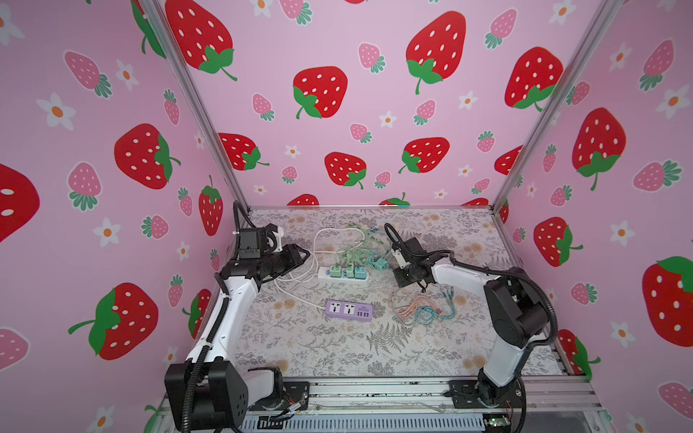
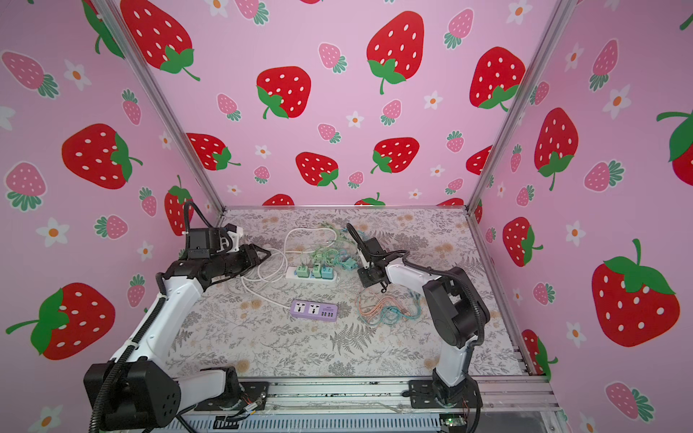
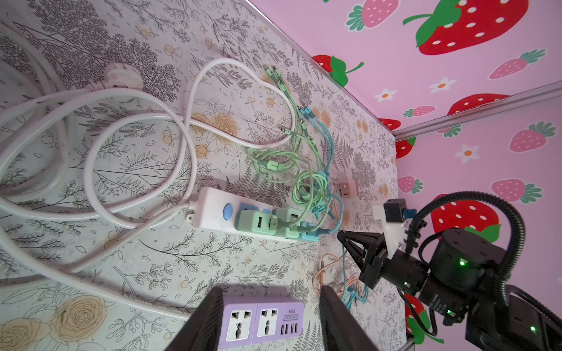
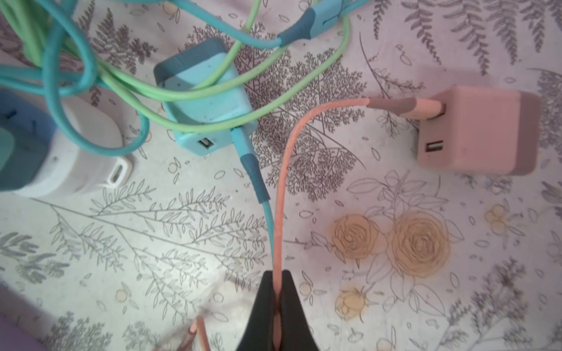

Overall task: Insert plugs into power strip
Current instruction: Move the plug to the center of the table, then pick up the plug from the center of the table.

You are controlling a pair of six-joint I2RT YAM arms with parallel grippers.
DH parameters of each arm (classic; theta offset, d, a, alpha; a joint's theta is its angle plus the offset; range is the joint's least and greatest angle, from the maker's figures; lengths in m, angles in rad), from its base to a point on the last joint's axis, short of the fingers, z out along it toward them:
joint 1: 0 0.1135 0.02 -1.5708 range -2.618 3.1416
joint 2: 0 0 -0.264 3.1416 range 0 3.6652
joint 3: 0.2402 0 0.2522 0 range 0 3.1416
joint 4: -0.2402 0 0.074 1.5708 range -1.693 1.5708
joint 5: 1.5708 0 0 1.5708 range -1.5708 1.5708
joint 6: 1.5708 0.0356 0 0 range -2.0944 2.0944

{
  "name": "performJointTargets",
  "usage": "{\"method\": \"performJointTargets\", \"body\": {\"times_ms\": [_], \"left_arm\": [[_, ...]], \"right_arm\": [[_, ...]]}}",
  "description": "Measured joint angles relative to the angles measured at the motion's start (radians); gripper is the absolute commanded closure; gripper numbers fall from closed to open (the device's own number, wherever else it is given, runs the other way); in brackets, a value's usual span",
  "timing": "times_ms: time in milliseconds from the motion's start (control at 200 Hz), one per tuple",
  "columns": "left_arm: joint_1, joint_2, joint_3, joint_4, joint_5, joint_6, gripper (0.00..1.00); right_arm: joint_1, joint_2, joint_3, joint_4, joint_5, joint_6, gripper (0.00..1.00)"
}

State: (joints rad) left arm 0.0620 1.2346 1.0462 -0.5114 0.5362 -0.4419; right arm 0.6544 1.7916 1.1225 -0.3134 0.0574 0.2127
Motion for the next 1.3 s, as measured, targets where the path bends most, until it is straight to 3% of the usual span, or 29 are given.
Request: {"method": "performJointTargets", "body": {"times_ms": [255,515,585,835,1301], "left_arm": [[0.0,-0.005,0.0,0.008,0.007,-0.001,0.46],[0.0,-0.005,0.0,0.014,0.018,-0.005,0.46],[0.0,-0.005,0.0,0.015,0.023,-0.005,0.46],[0.0,-0.004,-0.008,0.022,0.027,-0.007,0.46],[0.001,-0.039,-0.009,0.007,0.033,0.005,0.45]], "right_arm": [[-0.003,-0.043,-0.086,-0.094,0.001,0.019,0.98],[-0.005,-0.085,-0.088,-0.166,-0.019,0.009,0.44],[-0.005,-0.113,-0.063,-0.178,-0.031,-0.02,0.35],[-0.005,-0.117,0.09,-0.133,-0.086,-0.16,0.31],[-0.005,0.148,0.223,-0.104,-0.125,-0.278,0.28]]}}
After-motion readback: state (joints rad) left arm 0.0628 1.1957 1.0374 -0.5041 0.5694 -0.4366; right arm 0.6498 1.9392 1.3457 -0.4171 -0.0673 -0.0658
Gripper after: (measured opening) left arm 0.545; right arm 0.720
